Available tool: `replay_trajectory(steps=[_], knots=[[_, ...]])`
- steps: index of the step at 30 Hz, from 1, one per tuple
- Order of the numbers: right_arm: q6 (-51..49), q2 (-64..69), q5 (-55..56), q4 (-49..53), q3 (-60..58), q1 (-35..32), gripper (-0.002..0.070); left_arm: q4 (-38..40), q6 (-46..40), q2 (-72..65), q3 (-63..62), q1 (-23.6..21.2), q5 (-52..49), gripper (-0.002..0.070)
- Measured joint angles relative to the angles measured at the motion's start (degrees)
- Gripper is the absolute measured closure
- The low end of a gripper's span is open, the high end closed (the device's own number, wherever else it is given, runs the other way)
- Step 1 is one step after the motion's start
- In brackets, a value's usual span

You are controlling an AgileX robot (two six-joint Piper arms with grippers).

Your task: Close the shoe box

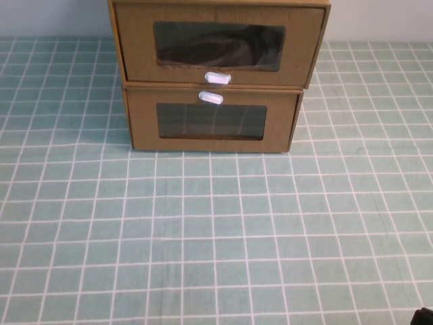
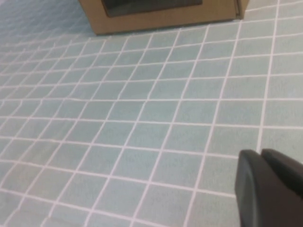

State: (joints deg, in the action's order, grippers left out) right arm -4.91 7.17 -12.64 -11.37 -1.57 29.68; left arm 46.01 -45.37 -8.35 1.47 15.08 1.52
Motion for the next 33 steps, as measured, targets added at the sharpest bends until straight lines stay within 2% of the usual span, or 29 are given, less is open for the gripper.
replay_trajectory(steps=[9,11,16,20,33], knots=[[0.0,0.0,0.64,9.99,0.0,-1.48,0.0687,0.0,0.0,0.0,0.0,0.0,-0.13,0.068],[0.0,0.0,1.2,10.0,0.0,-5.21,0.0687,0.0,0.0,0.0,0.0,0.0,-0.13,0.068],[0.0,-0.7,2.07,10.09,0.0,-19.85,0.0687,0.0,0.0,0.0,0.0,0.0,-0.13,0.068],[0.0,-3.95,1.62,10.09,0.0,-26.36,0.0687,0.0,0.0,0.0,0.0,0.0,-0.13,0.068],[2.74,-7.59,-3.74,9.16,0.0,-27.46,0.0687,0.0,0.0,0.0,0.0,0.0,-0.48,0.068]])
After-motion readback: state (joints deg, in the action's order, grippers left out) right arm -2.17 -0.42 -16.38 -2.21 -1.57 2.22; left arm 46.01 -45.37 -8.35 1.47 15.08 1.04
